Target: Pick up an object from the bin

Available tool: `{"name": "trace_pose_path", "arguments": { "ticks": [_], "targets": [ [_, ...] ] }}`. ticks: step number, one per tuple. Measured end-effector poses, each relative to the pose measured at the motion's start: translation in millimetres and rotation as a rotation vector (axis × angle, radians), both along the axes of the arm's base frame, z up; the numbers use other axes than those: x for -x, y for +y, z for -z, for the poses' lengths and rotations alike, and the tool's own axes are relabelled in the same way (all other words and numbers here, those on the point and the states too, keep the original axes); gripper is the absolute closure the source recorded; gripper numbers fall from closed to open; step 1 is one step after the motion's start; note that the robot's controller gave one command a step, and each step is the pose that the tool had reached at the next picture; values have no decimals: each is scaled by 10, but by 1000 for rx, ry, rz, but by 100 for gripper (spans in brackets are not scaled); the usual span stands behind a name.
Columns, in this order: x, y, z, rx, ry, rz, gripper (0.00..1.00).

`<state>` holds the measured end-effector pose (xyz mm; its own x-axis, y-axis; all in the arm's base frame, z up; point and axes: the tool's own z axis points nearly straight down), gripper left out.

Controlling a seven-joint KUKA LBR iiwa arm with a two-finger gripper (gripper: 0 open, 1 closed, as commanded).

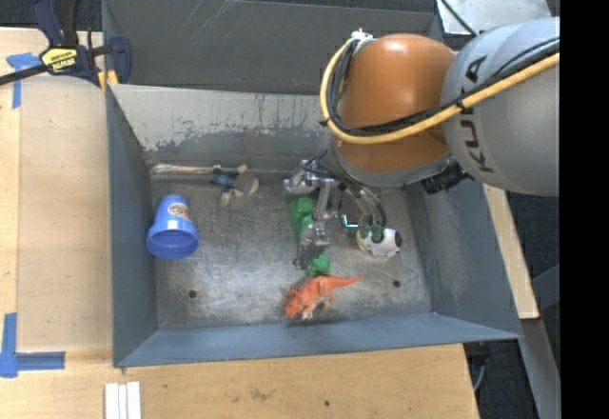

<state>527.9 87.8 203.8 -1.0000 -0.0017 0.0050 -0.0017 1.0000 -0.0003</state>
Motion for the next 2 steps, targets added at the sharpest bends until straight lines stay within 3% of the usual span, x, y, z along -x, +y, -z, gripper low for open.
{"name": "trace_pose_path", "arguments": {
  "ticks": [1,2],
  "targets": [
    [-17,-1,-40,-1,-8,2,0],
    [257,-370,424,-2,-14,-291,0]
  ]
}}
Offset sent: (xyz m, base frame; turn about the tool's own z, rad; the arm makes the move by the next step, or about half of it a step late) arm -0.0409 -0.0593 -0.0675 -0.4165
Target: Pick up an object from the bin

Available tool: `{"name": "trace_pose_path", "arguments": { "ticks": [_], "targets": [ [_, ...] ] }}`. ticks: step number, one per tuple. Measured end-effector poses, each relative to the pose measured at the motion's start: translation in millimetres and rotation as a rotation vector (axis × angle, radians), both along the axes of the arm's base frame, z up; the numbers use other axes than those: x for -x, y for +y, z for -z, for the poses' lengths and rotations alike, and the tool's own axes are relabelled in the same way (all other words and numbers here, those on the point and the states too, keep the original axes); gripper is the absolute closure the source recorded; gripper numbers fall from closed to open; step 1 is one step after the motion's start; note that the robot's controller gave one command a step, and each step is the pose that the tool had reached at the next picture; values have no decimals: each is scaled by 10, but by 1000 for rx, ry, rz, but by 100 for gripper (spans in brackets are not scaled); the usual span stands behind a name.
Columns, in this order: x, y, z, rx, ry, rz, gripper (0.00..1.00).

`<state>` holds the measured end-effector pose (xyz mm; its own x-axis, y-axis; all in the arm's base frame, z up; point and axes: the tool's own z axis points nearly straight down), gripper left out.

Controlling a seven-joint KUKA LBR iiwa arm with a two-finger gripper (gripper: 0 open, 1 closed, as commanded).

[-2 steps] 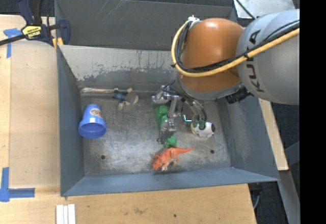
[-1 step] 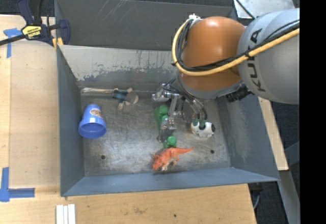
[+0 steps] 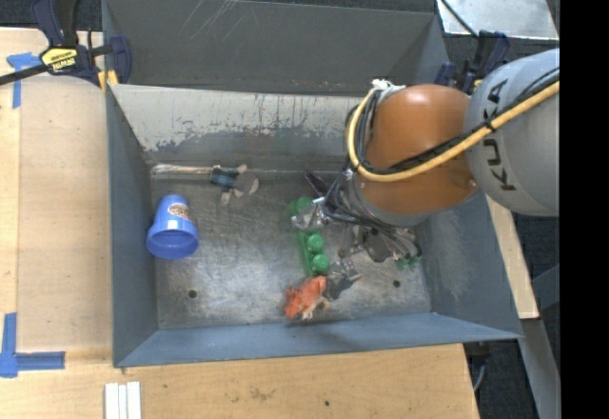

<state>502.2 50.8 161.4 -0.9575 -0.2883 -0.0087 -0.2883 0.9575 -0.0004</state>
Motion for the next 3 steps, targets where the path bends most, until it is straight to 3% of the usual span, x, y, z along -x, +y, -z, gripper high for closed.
{"name": "trace_pose_path", "arguments": {
  "ticks": [1,2,3],
  "targets": [
    [99,-196,221,3,9,-127,0],
    [125,-181,474,4,6,-374,0],
    [-100,-246,910,2,6,-393,0]
  ]
}}
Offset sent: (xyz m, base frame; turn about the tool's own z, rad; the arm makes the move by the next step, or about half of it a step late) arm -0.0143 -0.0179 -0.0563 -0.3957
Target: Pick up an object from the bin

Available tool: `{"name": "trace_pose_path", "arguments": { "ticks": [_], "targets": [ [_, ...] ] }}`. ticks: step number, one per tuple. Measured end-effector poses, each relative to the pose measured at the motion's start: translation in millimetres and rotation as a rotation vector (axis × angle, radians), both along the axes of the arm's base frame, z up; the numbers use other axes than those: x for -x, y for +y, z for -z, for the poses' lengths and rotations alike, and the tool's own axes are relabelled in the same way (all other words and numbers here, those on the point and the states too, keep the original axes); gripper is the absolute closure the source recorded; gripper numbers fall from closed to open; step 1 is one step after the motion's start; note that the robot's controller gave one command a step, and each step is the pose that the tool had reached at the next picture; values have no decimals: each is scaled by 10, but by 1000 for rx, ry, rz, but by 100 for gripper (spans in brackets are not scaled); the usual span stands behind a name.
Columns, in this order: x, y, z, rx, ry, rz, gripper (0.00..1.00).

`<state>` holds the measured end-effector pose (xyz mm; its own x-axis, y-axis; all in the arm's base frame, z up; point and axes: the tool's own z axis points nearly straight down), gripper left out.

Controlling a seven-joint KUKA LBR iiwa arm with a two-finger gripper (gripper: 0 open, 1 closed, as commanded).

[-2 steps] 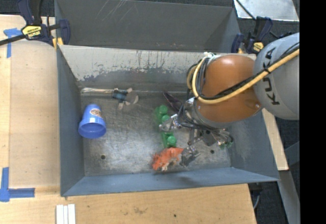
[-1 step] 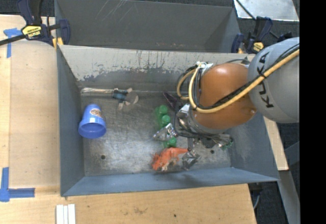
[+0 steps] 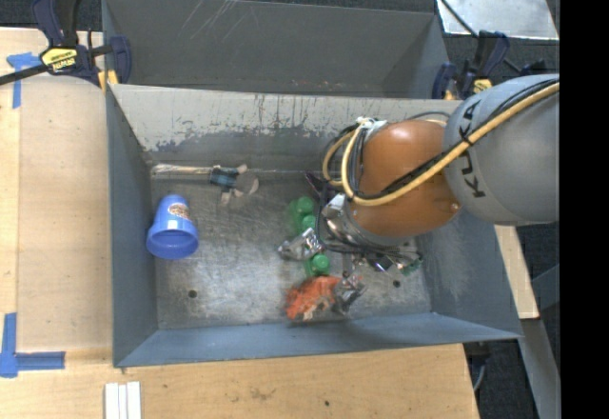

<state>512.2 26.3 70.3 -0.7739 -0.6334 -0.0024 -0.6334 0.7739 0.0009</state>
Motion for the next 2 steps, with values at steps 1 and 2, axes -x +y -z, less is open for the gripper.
{"name": "trace_pose_path", "arguments": {
  "ticks": [1,2],
  "targets": [
    [-255,26,-57,-5,-14,-175,100],
    [-255,25,-57,-5,-14,-175,100]
  ]
}}
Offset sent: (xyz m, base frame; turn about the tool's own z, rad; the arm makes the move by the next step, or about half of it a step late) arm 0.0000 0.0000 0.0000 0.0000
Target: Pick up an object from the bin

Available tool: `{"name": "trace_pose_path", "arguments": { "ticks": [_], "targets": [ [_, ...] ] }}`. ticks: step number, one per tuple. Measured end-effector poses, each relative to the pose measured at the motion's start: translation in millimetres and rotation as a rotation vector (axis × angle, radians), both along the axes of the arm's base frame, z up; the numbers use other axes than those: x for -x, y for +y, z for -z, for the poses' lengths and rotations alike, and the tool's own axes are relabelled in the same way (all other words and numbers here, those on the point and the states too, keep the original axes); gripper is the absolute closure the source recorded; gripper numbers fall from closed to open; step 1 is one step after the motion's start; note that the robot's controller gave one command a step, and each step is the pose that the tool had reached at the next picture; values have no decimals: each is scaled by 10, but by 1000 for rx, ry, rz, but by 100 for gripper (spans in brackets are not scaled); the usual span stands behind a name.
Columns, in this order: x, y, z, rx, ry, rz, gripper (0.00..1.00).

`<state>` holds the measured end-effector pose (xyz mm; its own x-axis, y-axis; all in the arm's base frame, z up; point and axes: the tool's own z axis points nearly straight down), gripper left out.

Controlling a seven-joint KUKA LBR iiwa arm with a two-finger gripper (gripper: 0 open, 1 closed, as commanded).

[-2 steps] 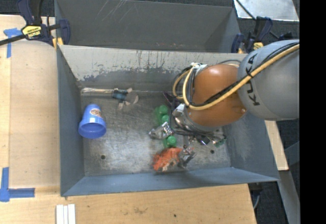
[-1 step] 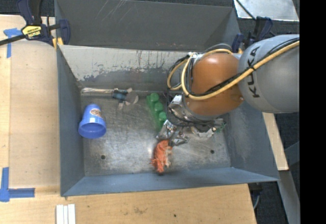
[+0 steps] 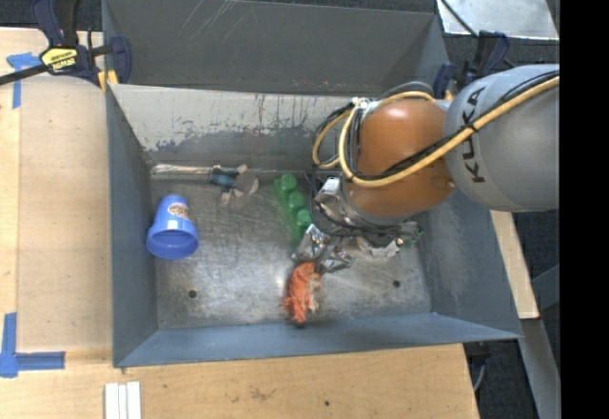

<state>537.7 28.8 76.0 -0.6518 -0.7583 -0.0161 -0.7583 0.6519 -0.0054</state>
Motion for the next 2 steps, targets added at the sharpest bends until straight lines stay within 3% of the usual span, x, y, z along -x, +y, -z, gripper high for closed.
{"name": "trace_pose_path", "arguments": {
  "ticks": [2],
  "targets": [
    [46,-18,-220,5,16,-1,100]
  ]
}}
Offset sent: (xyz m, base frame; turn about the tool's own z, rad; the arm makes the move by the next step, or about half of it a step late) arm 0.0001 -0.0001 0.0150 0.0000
